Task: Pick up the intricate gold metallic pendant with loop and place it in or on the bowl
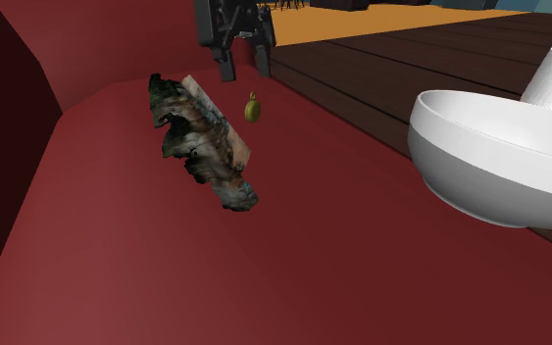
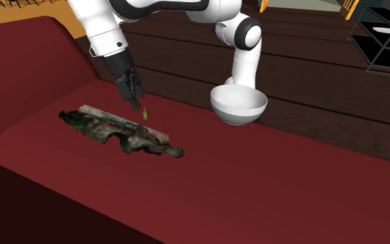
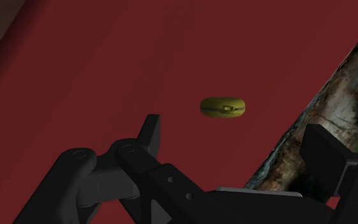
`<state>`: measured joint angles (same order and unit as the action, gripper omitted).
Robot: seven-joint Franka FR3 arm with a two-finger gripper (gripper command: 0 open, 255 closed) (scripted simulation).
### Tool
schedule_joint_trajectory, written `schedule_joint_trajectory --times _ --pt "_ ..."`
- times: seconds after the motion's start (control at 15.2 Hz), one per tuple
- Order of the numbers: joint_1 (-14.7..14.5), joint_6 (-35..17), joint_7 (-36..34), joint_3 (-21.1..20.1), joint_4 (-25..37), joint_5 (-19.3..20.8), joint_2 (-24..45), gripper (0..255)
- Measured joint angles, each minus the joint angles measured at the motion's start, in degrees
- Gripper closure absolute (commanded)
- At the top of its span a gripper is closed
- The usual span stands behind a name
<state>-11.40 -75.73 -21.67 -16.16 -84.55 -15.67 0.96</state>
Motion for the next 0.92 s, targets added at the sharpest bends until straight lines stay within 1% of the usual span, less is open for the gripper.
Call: schedule_joint_trajectory --times 0.2,0.46,0.86,0.92 --pt "-0.33 -1.83 -0.11 -0.32 -2.01 -0.28 -0.3 0" --pt "-0.5 -5.15 0.5 -0.49 -6.93 -0.65 -1.92 0" --pt "-0.56 -5.67 0.52 -0.55 -7.6 -0.71 -2.12 0" --pt "-0.56 -5.67 0.52 -0.55 -7.6 -0.71 -2.12 255"
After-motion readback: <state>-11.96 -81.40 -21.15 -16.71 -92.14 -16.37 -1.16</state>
